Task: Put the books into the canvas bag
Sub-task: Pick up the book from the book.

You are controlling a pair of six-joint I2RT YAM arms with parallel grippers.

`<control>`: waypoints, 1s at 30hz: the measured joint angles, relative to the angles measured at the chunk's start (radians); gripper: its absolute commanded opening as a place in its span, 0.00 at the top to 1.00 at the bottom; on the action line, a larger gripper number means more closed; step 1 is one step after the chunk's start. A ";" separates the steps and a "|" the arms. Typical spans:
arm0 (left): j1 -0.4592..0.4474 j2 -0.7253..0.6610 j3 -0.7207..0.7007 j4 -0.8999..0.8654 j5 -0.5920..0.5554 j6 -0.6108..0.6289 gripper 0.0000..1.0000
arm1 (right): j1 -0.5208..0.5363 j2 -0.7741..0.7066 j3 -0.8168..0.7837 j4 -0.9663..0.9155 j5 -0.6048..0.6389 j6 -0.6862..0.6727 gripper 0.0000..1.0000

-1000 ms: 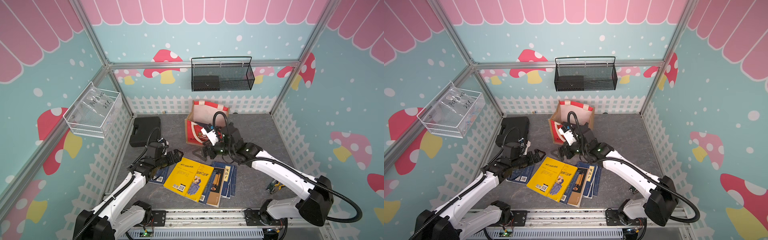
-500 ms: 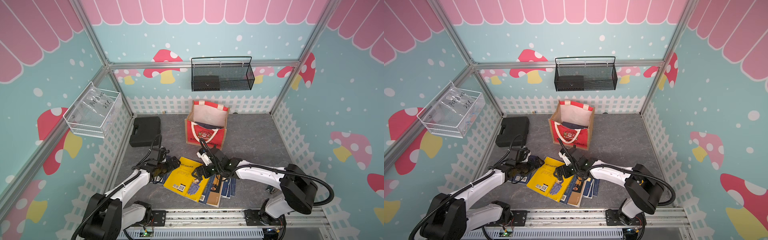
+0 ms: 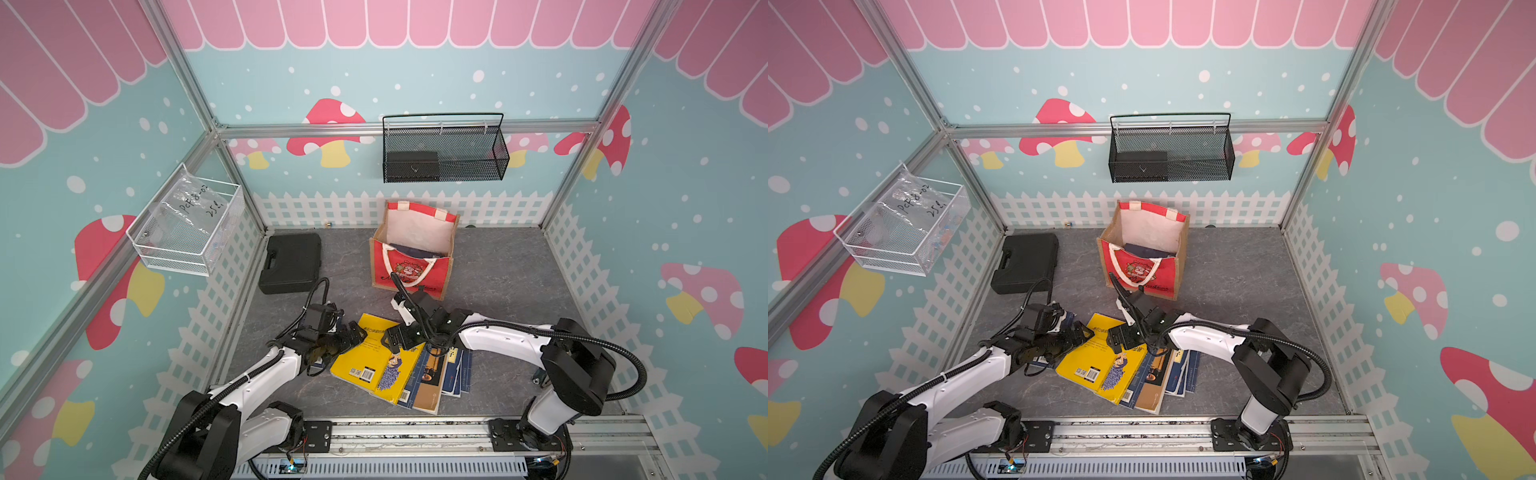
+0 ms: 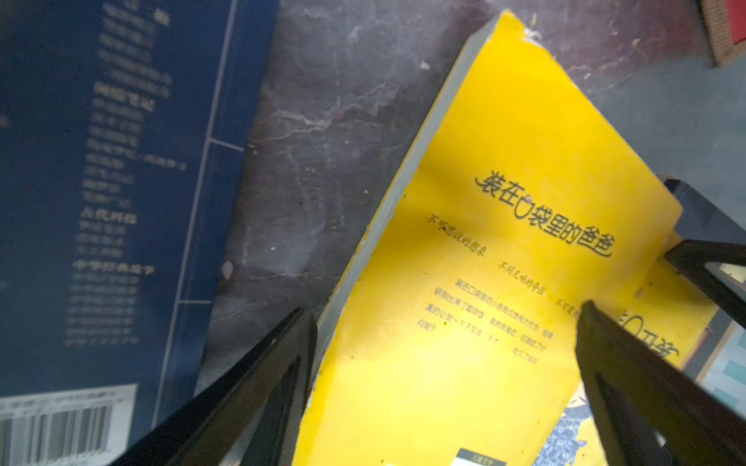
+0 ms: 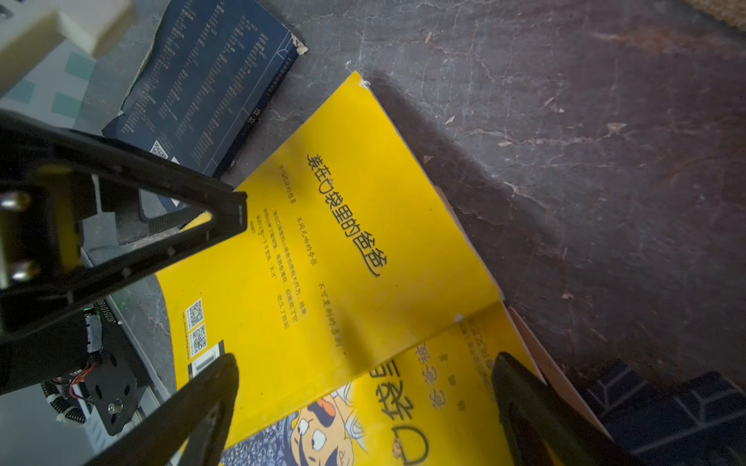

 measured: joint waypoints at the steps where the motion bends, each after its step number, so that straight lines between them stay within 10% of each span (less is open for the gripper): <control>1: -0.008 0.000 0.000 0.010 0.002 -0.009 0.01 | -0.002 0.010 0.009 0.000 0.000 -0.001 0.00; 22: -0.100 0.098 -0.005 0.171 0.010 -0.092 0.01 | -0.099 0.109 0.033 0.009 0.050 -0.016 0.01; 30: -0.105 0.125 -0.014 0.236 0.018 -0.110 0.01 | -0.099 0.169 0.052 0.100 -0.022 -0.020 0.17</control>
